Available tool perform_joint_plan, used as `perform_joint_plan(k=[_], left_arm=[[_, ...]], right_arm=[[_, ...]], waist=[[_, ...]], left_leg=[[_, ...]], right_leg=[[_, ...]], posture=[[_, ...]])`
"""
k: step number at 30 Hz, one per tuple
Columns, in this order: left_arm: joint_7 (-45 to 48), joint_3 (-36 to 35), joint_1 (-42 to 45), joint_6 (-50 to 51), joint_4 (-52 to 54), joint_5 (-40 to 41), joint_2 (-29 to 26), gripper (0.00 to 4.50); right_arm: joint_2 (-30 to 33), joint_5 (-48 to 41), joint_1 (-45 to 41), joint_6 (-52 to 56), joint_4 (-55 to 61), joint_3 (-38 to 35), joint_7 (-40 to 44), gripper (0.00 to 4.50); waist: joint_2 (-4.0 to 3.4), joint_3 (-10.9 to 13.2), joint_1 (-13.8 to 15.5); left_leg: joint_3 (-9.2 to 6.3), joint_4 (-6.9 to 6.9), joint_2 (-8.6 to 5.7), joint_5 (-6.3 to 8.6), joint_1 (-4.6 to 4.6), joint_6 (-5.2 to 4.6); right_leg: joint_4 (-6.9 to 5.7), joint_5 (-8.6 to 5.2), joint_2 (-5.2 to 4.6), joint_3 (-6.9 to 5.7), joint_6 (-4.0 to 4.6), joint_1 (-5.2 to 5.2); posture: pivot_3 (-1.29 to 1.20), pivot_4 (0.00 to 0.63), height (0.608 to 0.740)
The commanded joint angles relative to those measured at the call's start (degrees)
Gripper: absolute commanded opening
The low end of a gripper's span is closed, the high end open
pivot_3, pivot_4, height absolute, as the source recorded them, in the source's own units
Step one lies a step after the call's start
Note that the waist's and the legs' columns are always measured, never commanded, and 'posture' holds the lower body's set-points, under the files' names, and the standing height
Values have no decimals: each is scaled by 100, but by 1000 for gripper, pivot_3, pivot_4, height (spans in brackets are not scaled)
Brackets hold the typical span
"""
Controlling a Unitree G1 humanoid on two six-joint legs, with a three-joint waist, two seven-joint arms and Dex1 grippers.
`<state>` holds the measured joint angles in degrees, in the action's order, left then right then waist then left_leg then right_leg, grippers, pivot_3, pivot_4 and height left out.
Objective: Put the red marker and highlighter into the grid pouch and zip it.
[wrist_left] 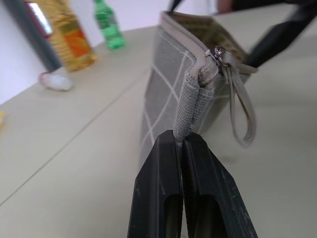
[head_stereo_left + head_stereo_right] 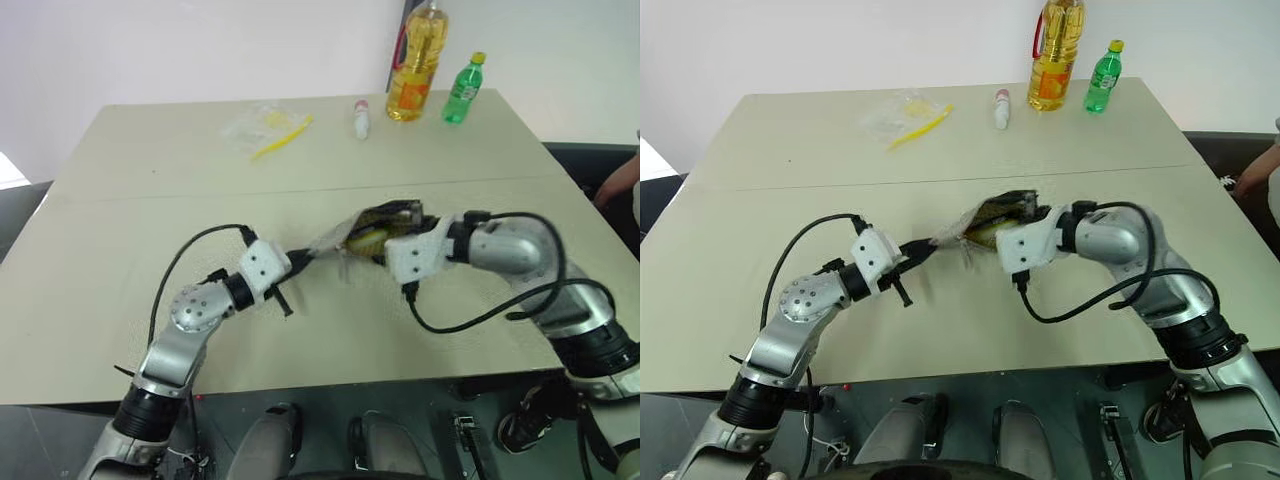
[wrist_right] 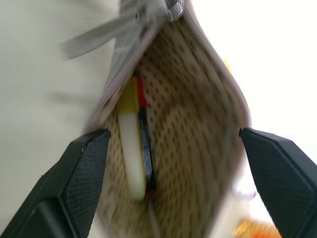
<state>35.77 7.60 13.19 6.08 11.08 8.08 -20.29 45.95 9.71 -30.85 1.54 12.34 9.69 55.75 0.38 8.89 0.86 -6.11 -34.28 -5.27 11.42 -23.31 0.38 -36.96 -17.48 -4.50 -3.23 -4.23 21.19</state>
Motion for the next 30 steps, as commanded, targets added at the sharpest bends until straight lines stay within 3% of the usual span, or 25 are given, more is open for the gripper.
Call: perform_joint_plan(k=[1, 5, 8, 17, 20, 27, 30], left_arm=[[-312, -358, 245, 243, 17, 474, 355, 0], [-373, -393, 472, 441, -79, 715, 666, 0], [-407, -383, 759, 634, -303, 981, 985, 0], [-457, -190, 1049, 738, -559, 967, 1434, 0], [-472, -145, 1013, 752, -518, 932, 1494, 0], [-479, -82, 908, 699, -501, 847, 1467, 0], [-489, -65, 872, 656, -501, 786, 1423, 0]], right_arm=[[-231, -1294, -226, 1491, 370, -875, 63, 4462], [-315, -2775, -245, 3553, 856, -1479, 202, 4462], [-736, -3300, 33, 4501, 1266, -1516, -342, 4462], [-1959, -3176, 430, 5377, 1457, -997, -2131, 4462], [-2164, -3175, 438, 5393, 1417, -1027, -2449, 3634], [-2227, -3344, 374, 5373, 1368, -1024, -2617, 191], [-2242, -3395, 318, 5359, 1295, -1103, -2689, 85]], waist=[[0, 0, -4], [1, 0, 0], [5, -3, -1], [6, -3, -10], [6, -3, -3], [6, -3, -15], [6, -3, -14]], left_leg=[[0, 0, 0, 0, 0, 0], [-1, -2, 0, 0, -1, 0], [-1, 0, 0, 1, -1, -2], [0, -1, 0, 0, -2, -2], [0, -2, -2, 0, -3, -1], [-1, -4, -2, 0, -2, -1], [-1, -3, -2, 0, -2, -1]], right_leg=[[0, 0, 0, 0, 0, -1], [-3, 1, 0, -1, 0, 0], [-2, 1, 0, -1, 0, 0], [-8, 1, 0, -1, 1, 6], [-8, 1, 0, -1, 0, 6], [-11, 2, 2, -1, 0, 5], [-11, 2, 2, -1, 0, 5]], posture=[[0, 150, 740], [0, 150, 740], [0, 150, 740], [0, 150, 740], [0, 150, 740], [0, 150, 740], [0, 150, 740]])
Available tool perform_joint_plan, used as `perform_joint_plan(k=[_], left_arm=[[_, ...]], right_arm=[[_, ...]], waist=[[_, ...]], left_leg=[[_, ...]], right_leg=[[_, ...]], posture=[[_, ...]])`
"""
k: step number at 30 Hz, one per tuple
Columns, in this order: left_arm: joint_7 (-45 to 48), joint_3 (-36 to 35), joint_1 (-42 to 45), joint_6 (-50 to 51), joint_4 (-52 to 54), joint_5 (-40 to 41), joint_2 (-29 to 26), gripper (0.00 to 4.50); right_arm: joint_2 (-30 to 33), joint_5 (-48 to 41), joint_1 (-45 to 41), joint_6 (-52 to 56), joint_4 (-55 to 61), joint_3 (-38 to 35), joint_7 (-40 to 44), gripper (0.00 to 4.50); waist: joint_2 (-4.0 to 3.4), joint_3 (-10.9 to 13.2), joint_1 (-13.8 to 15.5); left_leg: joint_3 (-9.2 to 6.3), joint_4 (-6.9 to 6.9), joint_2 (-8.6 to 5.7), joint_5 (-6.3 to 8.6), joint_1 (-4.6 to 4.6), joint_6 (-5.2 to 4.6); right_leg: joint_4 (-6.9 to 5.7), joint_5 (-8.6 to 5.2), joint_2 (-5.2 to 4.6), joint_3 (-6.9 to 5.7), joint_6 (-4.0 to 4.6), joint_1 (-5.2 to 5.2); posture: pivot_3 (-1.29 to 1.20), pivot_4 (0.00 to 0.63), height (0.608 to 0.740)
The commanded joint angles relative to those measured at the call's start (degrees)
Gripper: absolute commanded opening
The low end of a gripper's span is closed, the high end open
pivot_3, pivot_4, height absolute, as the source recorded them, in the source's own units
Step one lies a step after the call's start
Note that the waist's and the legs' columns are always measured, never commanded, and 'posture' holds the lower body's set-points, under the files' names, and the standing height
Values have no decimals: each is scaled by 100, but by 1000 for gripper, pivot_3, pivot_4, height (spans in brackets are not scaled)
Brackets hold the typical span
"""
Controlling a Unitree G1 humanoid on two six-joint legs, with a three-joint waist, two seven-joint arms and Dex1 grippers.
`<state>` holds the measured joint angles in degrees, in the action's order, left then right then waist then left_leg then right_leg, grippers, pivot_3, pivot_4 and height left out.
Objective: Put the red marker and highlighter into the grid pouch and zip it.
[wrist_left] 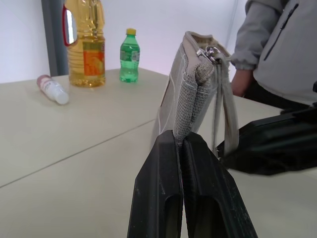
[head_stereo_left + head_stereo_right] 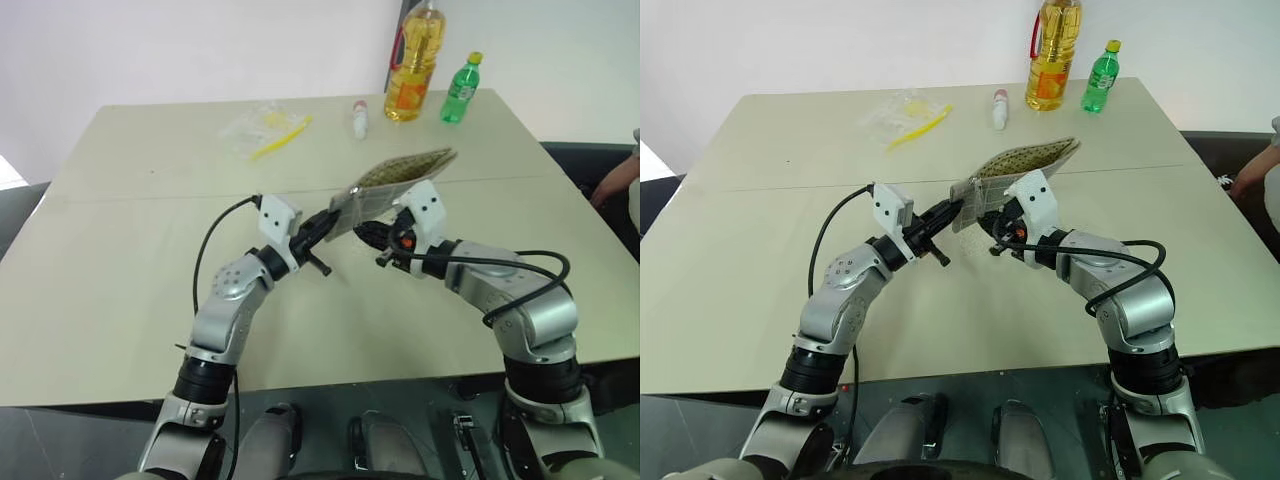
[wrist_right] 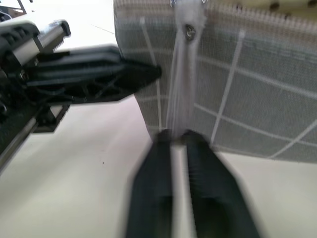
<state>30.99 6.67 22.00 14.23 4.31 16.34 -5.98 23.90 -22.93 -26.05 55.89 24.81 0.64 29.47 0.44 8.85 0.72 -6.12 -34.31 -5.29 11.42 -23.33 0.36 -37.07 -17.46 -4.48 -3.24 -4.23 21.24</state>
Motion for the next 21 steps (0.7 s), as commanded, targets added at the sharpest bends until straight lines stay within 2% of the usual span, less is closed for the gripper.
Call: perform_joint_plan(k=[1, 10, 21], left_arm=[[-14, 31, -17, -168, 176, -53, -19, 0], [44, -141, -242, -320, 182, -170, -402, 0], [190, -611, -777, -319, 544, -50, -1186, 0]], right_arm=[[-28, -137, -176, -82, 27, -216, -73, 85], [549, -17, -216, -420, -430, -554, 60, 85], [1744, 1224, -568, -1497, -2435, -486, -265, 85]], waist=[[0, 0, 1], [0, 0, 6], [0, 0, -11]], left_leg=[[0, 0, 0, 0, 0, 0], [0, 0, 0, 0, 0, 0], [3, 7, 2, 0, 0, 0]], right_leg=[[0, 0, 0, 0, 0, 0], [1, 0, 0, 0, 0, 0], [3, -1, -1, 0, 2, 3]], posture=[[0, 150, 740], [0, 150, 740], [0, 150, 740]])
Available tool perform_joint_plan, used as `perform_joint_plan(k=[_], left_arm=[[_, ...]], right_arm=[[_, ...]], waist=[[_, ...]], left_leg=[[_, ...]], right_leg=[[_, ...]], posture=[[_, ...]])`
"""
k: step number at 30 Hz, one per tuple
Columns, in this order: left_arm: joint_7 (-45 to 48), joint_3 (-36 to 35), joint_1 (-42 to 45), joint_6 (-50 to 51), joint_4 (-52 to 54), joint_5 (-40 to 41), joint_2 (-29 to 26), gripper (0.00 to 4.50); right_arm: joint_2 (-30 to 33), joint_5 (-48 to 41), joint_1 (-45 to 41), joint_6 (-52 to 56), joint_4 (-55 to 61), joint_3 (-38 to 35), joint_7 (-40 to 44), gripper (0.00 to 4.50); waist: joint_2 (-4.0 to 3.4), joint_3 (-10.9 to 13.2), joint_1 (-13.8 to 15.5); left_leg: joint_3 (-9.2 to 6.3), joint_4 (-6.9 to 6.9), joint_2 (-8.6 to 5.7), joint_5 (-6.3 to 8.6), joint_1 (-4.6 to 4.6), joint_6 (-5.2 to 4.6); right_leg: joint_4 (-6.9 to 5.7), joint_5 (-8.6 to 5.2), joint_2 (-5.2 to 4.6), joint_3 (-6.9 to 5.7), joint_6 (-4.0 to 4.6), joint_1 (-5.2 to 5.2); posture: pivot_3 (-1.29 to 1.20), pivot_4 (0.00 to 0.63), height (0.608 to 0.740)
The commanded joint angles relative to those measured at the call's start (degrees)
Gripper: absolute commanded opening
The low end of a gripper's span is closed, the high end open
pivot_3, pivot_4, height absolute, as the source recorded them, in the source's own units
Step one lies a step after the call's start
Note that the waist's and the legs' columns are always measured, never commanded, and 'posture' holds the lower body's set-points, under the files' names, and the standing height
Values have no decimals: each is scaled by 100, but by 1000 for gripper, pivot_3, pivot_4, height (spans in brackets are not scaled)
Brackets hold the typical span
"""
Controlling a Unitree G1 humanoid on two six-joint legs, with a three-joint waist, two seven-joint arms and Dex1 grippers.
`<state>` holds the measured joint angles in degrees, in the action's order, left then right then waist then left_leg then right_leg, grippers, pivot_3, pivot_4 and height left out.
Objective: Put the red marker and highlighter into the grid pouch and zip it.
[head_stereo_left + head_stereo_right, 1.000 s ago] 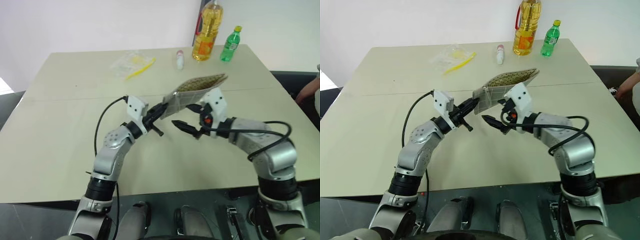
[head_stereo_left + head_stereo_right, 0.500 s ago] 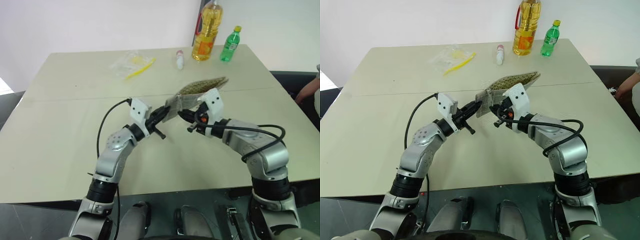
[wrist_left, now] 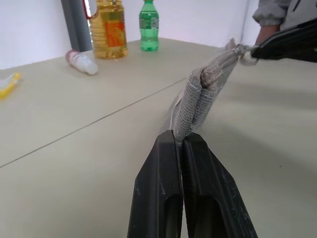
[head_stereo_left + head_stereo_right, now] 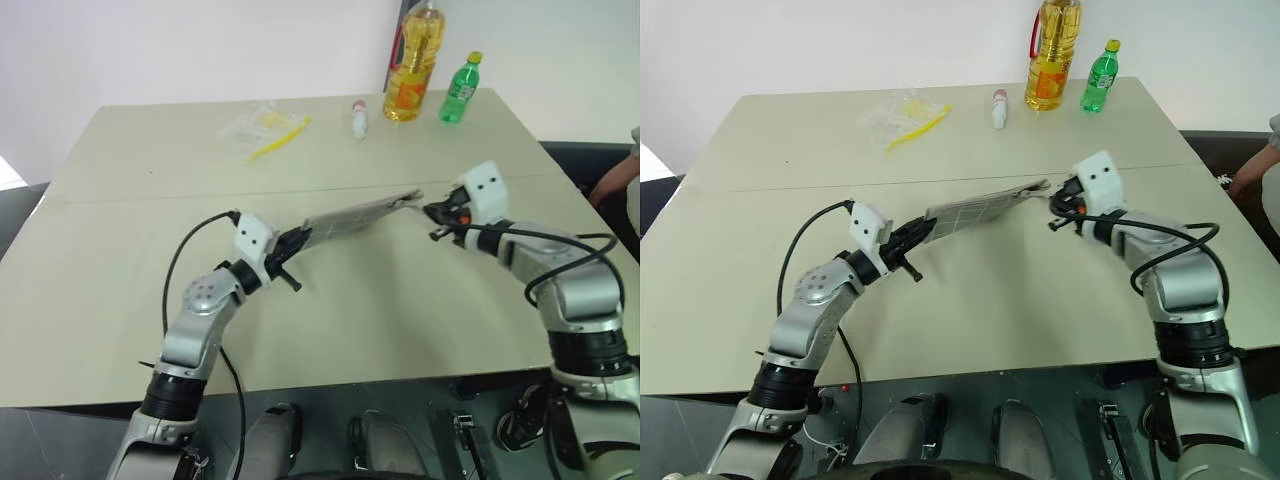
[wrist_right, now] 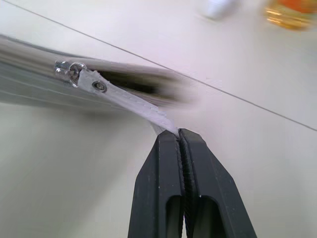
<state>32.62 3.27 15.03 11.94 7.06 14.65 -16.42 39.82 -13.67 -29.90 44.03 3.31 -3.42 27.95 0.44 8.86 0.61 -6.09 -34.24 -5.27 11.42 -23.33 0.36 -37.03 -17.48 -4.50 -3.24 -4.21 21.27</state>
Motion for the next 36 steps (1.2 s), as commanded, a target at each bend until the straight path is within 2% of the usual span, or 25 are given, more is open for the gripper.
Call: perform_joint_plan(k=[1, 8, 11, 12, 13, 17, 18, 24, 28, 30, 36], left_arm=[[33, -305, -121, -82, 300, 139, -191, 0], [123, -293, -365, -36, 487, 219, -354, 0], [257, -216, -505, 116, 658, 345, -449, 0], [305, -230, -596, 279, 811, 483, -504, 655], [334, -246, -658, 404, 926, 580, -538, 978], [278, -464, -1062, 874, 1369, 778, -794, 2975], [269, -546, -1178, 984, 1472, 860, -849, 3489], [-171, -1384, -1832, 1482, 1910, 1206, -1013, 3489], [-648, -1789, -2056, 1313, 1699, 833, -999, 3489], [-910, -2233, -2290, 1269, 1504, 803, -935, 3489], [-732, -2617, -2792, 847, 1448, 898, -926, 3489]], right_arm=[[184, 354, -217, -406, -424, -65, -105, 85], [305, 329, -202, -792, -441, 196, 388, 85], [405, 90, -23, -771, -180, 237, 907, 860], [520, -24, 123, -798, 35, 273, 1219, 1327], [607, -92, 229, -827, 186, 296, 1442, 1875], [861, -194, 533, -966, 324, 197, 1949, 3911], [901, -173, 585, -1047, 295, 173, 2009, 3966], [668, -122, 590, -1757, -344, -184, 1851, 3966], [457, -205, 504, -2009, -818, -304, 1848, 3966], [219, -313, 504, -2124, -1205, -419, 1799, 3966], [6, -264, 520, -2404, -1668, -406, 1871, 3966]], waist=[[0, 0, 0], [0, 0, 10], [0, 0, 16], [0, 0, 17], [-1, 0, 16], [-1, 1, 0], [-2, 1, 0], [-2, 2, 15], [-2, 2, 21], [-1, 1, 18], [-4, 3, 25]], left_leg=[[0, 0, 1, 0, 0, 0], [0, -1, 0, 0, 0, 0], [0, -1, 0, 0, 0, 0], [0, 0, 0, 0, -1, 0], [0, 0, 1, 1, -1, -1], [0, 1, 2, 3, -3, -4], [0, 1, 2, 3, -3, -3], [0, 0, 5, 4, -2, -3], [0, 0, 5, 4, -2, -3], [0, 0, 5, 4, -2, -3], [1, 7, 5, 4, -5, -3]], right_leg=[[0, 0, 0, 0, 0, 0], [3, 0, -1, 0, 0, -3], [4, 0, -1, 0, 0, -3], [6, 0, -1, 0, 0, -4], [8, 0, -1, 0, 0, -4], [12, -1, -2, 1, 1, -2], [13, -1, -2, 1, 1, -2], [14, -11, -3, 2, 20, -2], [18, -12, -3, 1, 22, -5], [20, -12, -3, 1, 21, -6], [43, -10, -2, 2, 20, -8]], posture=[[0, 150, 740], [0, 150, 740], [0, 150, 740], [0, 150, 740], [0, 150, 740], [0, 150, 740], [0, 150, 740], [0, 150, 740], [0, 150, 740], [0, 150, 740], [0, 150, 740]])
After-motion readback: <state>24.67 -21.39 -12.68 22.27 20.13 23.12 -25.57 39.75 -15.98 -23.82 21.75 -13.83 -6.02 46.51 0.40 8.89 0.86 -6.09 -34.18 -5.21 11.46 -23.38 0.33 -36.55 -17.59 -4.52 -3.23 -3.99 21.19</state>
